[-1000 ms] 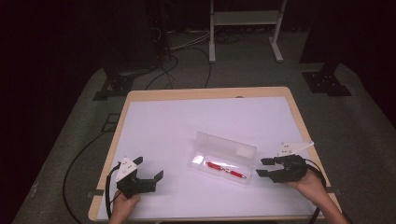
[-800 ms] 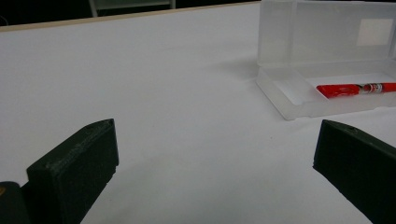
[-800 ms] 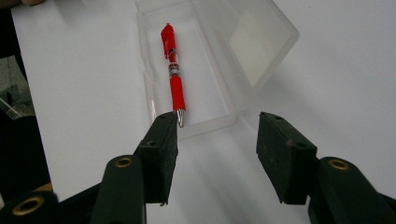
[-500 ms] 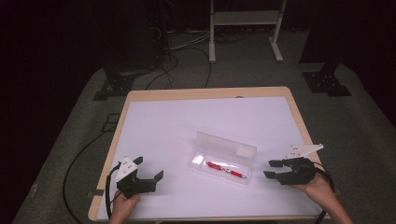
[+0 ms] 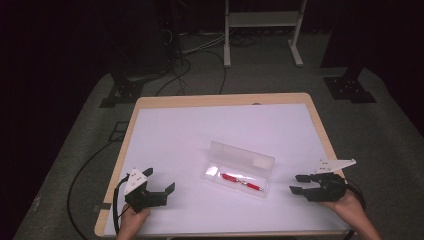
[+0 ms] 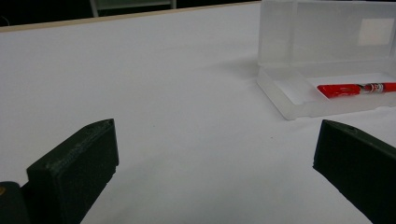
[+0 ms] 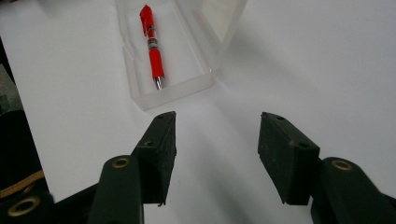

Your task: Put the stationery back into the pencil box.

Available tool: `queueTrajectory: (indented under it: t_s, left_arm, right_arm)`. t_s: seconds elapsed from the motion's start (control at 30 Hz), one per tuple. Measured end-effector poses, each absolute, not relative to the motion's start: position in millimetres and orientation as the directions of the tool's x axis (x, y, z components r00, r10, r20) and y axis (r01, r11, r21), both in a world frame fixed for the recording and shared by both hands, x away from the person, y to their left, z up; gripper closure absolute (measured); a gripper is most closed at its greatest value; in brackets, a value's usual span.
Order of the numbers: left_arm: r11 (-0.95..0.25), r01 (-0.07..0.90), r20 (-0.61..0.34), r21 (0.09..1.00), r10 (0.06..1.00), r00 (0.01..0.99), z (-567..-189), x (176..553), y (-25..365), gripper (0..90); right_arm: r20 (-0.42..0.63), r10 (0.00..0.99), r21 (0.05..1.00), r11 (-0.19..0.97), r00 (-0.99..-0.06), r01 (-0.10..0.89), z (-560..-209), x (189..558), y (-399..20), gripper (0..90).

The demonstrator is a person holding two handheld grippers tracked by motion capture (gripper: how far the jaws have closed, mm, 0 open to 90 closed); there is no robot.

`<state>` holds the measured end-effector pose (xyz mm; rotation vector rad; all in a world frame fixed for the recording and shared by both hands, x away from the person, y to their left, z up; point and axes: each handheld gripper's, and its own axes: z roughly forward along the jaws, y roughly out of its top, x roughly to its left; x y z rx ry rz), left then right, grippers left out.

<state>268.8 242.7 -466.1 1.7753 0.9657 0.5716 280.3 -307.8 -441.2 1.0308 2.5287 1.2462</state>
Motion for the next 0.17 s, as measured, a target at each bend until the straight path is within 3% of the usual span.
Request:
queueTrajectory:
  t_s: [0.17]
  left_arm:
    - [-0.191, 0.352, -0.049, 0.916, 0.819, 0.572, -466.1, 269.5, 242.8, 0.0]
  right_arm:
    - [0.174, 0.651, 0.753, 0.396, -0.739, 0.526, -446.1, 273.7, -316.2, 41.6]
